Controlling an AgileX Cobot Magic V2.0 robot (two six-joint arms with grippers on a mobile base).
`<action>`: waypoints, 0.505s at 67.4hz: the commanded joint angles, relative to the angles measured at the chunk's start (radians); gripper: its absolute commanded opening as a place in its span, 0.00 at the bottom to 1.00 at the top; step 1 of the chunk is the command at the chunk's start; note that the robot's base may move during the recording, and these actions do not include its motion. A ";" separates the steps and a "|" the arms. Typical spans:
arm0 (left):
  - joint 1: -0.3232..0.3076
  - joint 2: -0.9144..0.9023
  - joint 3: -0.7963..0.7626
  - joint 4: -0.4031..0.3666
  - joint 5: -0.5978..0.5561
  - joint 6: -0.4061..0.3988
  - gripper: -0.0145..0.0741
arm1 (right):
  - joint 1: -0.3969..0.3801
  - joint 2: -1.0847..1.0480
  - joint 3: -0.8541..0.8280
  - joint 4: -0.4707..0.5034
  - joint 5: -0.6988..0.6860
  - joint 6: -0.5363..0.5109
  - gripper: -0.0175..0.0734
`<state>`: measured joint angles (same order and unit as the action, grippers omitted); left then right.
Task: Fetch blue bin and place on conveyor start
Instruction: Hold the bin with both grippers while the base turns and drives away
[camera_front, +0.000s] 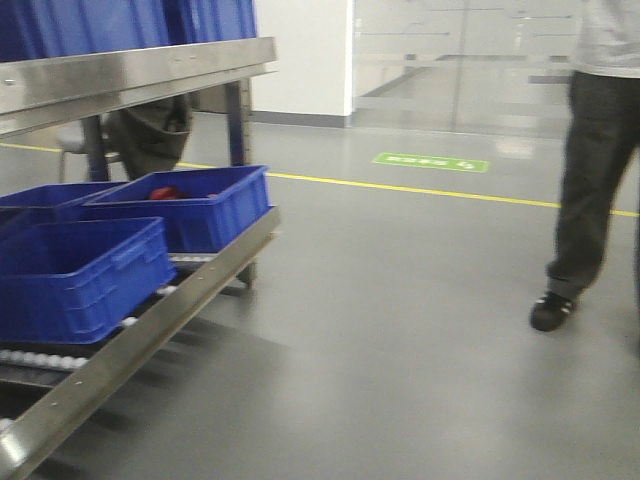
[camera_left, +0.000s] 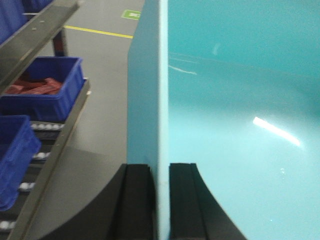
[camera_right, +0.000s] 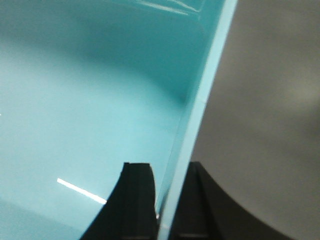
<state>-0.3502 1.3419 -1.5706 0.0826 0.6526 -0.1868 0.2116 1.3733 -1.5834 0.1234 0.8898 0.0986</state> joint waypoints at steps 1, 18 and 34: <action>-0.005 -0.016 -0.010 -0.052 -0.068 -0.018 0.04 | -0.002 0.000 -0.010 -0.009 -0.046 -0.027 0.03; -0.005 -0.016 -0.010 -0.052 -0.068 -0.018 0.04 | -0.002 0.000 -0.010 -0.009 -0.046 -0.027 0.03; -0.005 -0.016 -0.010 -0.052 -0.068 -0.018 0.04 | -0.002 0.000 -0.010 -0.009 -0.046 -0.027 0.03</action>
<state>-0.3502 1.3419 -1.5706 0.0826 0.6526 -0.1868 0.2116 1.3733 -1.5834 0.1234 0.8898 0.0986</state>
